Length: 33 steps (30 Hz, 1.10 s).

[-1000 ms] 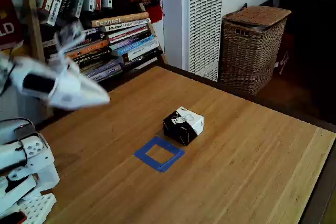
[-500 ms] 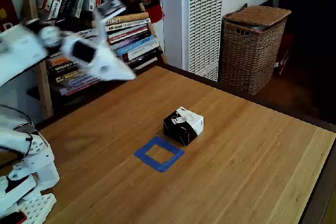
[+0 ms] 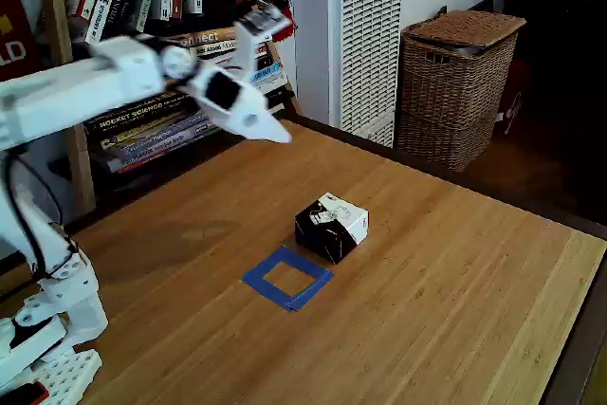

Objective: Push the box on top of the target

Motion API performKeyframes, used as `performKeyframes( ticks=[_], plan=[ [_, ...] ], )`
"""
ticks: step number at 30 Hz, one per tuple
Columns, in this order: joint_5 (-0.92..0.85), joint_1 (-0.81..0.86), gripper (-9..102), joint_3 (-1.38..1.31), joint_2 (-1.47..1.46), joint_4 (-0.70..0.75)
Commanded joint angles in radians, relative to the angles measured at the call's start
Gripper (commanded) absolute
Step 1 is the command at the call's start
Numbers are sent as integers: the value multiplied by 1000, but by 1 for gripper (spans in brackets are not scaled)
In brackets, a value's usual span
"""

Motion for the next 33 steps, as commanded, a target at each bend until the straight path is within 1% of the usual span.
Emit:
performKeyframes(
  ticks=[1,6,11,23,33],
  plan=[
    [6,52,0,-109,-61,-8],
    [26,146,0,-232,-183,43],
    [-41,218,0,-272,-258,6],
    [-34,213,0,-535,-525,31],
    [-26,196,0,-675,-623,86]
  ],
)
